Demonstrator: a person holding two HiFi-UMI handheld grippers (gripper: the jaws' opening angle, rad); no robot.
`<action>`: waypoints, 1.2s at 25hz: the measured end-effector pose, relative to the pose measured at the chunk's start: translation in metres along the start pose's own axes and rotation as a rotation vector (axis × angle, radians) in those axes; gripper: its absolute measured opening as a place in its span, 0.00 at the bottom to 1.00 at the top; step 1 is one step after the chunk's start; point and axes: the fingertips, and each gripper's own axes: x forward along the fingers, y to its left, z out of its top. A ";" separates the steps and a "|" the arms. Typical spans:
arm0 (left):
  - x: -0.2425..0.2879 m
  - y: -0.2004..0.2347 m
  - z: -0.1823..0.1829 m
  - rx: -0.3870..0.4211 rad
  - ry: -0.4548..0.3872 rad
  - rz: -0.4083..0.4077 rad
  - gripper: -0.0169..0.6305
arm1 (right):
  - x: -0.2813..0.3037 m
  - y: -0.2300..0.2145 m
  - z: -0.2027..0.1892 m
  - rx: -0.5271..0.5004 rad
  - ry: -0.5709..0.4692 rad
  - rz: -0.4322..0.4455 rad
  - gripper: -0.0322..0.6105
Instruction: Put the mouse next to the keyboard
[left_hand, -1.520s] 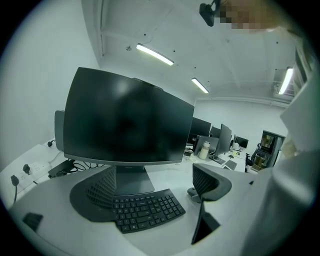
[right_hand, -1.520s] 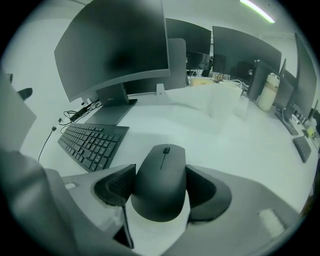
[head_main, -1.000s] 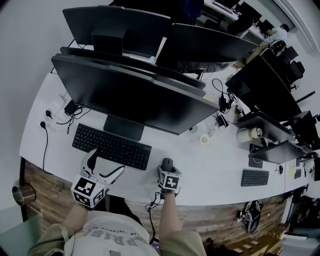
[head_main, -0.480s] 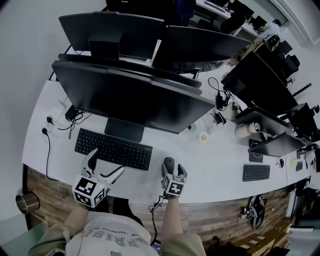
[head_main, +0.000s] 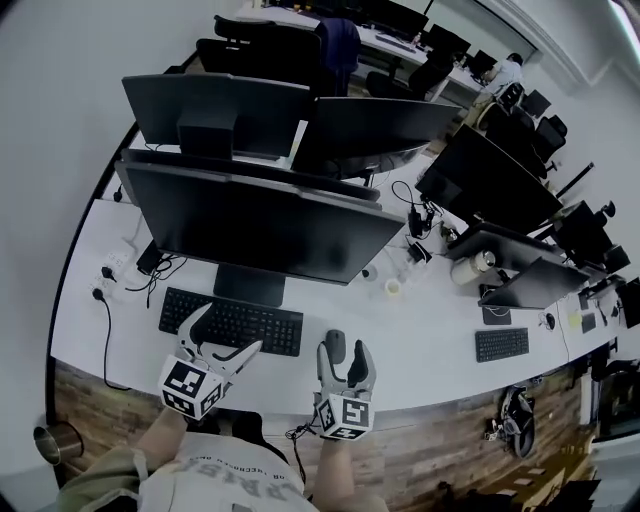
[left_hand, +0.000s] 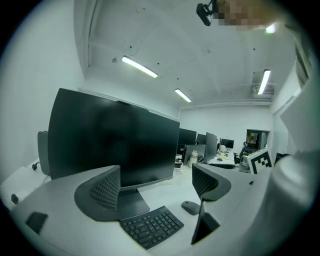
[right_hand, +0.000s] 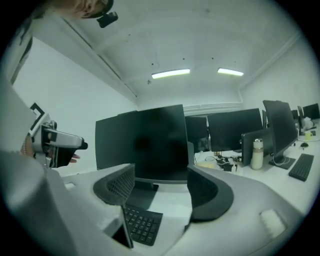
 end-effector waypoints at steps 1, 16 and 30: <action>-0.001 -0.002 0.004 0.008 -0.010 -0.012 0.73 | -0.006 0.010 0.008 -0.027 -0.017 0.010 0.57; -0.043 -0.030 0.042 0.088 -0.197 -0.093 0.12 | -0.080 0.057 0.081 -0.134 -0.211 -0.071 0.17; -0.074 -0.046 0.070 0.151 -0.298 -0.107 0.04 | -0.111 0.077 0.113 -0.142 -0.310 -0.100 0.05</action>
